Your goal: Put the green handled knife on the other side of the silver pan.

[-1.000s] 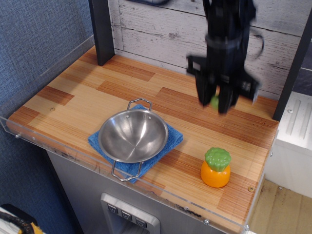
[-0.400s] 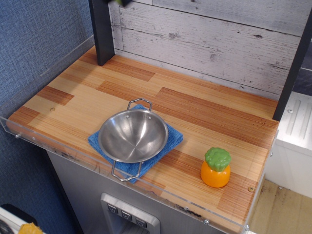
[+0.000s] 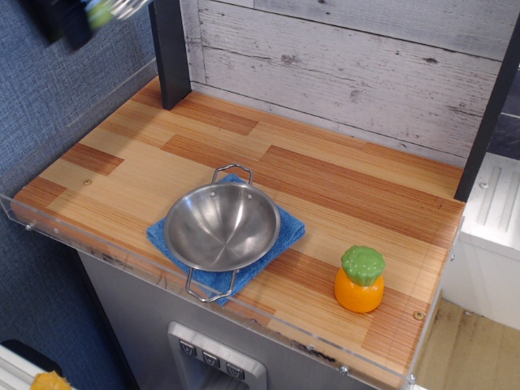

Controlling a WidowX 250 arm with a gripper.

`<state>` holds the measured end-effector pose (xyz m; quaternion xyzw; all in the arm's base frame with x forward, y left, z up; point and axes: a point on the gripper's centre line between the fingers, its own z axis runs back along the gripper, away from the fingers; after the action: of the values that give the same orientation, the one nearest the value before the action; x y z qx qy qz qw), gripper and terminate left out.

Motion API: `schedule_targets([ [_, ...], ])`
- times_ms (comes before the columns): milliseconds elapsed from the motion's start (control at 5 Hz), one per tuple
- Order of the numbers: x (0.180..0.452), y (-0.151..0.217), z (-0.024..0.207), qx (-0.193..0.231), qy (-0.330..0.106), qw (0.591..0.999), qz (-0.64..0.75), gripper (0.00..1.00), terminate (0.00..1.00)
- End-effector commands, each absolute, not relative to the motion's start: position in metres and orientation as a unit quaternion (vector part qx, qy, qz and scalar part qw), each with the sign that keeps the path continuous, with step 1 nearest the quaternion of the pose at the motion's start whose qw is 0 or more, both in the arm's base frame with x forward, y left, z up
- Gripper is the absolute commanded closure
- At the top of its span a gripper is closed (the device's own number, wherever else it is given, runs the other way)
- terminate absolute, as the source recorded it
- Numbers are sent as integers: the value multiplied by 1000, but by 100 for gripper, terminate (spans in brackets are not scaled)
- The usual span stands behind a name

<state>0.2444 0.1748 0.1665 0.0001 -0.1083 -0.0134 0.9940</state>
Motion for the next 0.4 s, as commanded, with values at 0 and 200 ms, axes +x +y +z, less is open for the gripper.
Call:
schedule_targets([
  [0, 234, 188, 126, 18, -101, 994, 38, 100, 0],
  [200, 239, 182, 97, 1, -76, 996, 38, 100, 0],
])
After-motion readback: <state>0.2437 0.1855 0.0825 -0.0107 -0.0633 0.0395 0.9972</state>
